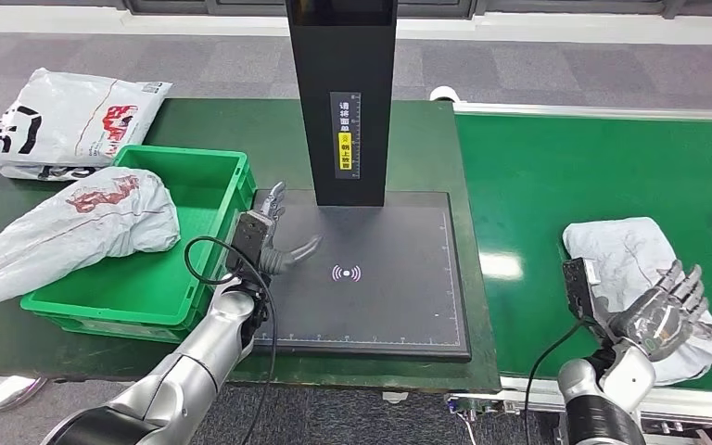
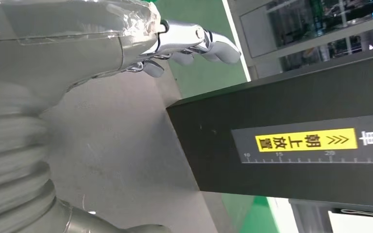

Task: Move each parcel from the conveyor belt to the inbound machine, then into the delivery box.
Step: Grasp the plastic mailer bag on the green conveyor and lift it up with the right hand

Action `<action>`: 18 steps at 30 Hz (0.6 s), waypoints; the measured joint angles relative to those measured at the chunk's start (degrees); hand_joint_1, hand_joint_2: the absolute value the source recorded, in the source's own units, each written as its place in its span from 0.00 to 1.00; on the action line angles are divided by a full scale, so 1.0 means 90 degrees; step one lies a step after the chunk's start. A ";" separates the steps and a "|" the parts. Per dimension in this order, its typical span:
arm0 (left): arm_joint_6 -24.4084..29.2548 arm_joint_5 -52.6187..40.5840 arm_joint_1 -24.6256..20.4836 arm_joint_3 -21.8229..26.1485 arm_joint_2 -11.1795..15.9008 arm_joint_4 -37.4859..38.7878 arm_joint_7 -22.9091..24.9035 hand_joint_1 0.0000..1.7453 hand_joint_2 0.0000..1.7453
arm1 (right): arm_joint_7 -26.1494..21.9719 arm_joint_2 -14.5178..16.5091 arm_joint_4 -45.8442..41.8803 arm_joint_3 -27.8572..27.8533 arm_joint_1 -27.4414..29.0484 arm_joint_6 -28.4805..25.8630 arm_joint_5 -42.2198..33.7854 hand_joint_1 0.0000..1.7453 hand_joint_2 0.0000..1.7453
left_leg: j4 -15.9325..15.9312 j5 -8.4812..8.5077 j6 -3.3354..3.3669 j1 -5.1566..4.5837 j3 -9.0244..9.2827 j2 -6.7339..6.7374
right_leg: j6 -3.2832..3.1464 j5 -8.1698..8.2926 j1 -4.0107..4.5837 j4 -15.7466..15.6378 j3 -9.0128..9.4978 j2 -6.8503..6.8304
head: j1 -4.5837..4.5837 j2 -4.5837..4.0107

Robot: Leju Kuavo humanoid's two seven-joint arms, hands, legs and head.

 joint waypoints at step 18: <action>-0.0041 -0.0347 -0.0093 0.0000 -0.0038 0.0252 0.0488 0.00 1.00 | 0.2028 -0.0738 0.2486 -0.1014 -0.0581 0.2246 0.1049 0.27 1.00 | 0.0000 -0.0010 -0.0001 0.0011 0.0018 0.0025 | -0.0001 0.0000 0.0018 -0.0010 0.0017 0.0019 | -0.0002 0.0000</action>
